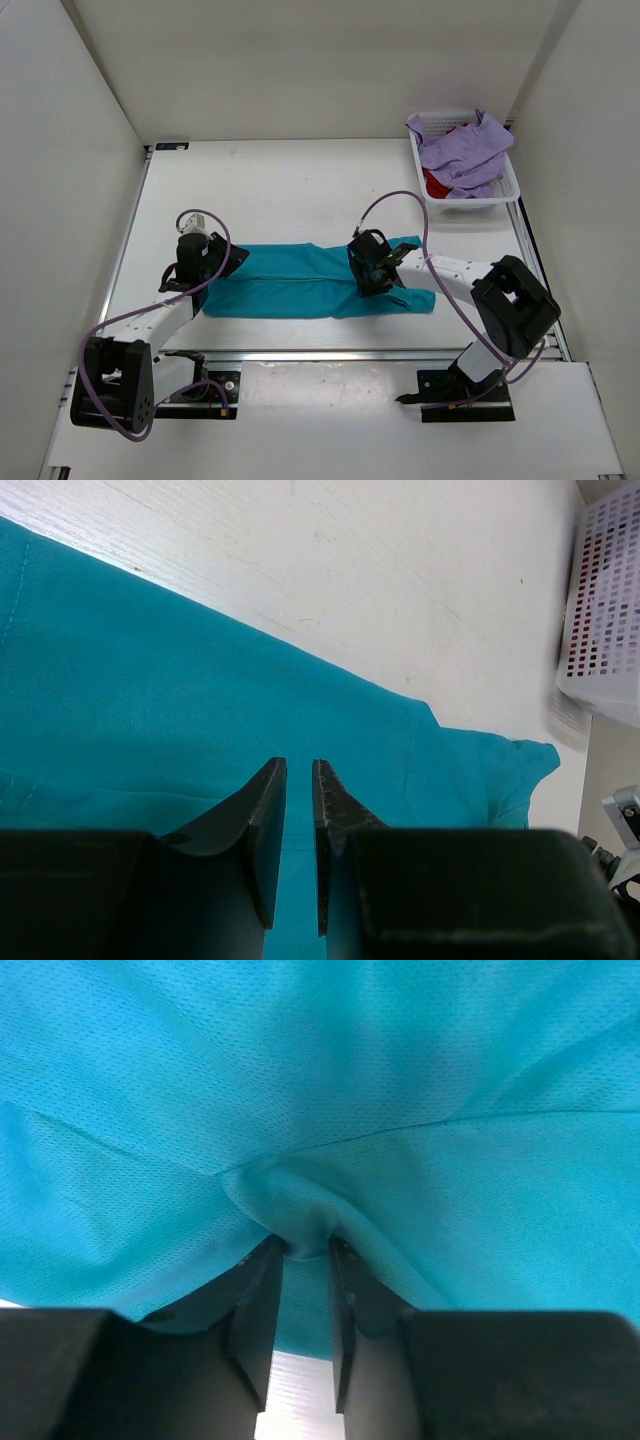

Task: Fold and stack the t-shirts
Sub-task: Fold the other side of the tshirt into a rectangle

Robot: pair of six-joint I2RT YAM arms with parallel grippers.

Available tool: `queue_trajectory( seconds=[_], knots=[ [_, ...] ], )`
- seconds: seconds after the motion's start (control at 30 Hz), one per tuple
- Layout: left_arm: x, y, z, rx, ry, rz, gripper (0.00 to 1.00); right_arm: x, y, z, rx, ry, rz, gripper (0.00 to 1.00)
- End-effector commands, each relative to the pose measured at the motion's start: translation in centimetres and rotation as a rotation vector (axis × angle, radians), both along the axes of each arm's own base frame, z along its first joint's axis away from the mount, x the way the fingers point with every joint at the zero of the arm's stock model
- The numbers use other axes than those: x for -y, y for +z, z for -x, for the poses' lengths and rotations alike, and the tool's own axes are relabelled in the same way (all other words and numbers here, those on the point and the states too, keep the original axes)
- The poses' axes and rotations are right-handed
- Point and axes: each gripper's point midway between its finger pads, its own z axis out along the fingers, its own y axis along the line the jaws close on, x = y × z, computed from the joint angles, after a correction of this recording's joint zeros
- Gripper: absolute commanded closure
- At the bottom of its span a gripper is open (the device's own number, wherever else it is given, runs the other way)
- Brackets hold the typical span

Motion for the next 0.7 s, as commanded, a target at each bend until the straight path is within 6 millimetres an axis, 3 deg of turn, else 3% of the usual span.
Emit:
queue_trajectory(
  seconds=[0.0, 0.07, 0.23, 0.33, 0.67],
  knots=[
    [0.2, 0.6, -0.1, 0.024, -0.017, 0.007, 0.72, -0.1, -0.6, -0.4, 0.004, -0.011, 0.014, 0.78],
    [0.3, 0.7, -0.1, 0.029, -0.02, 0.001, 0.73, 0.3, -0.6, -0.5, 0.005, -0.021, 0.024, 0.9],
    [0.5, 0.6, -0.1, 0.023, -0.024, 0.005, 0.73, -0.3, 2.4, -1.0, 0.066, -0.017, -0.007, 0.96],
    [0.2, 0.3, 0.1, 0.009, -0.02, -0.005, 0.72, -0.5, 3.9, -0.4, 0.061, 0.003, -0.016, 1.0],
    [-0.1, 1.2, -0.1, 0.016, -0.019, -0.01, 0.72, -1.6, 2.9, 2.8, -0.083, 0.098, -0.051, 0.99]
  ],
)
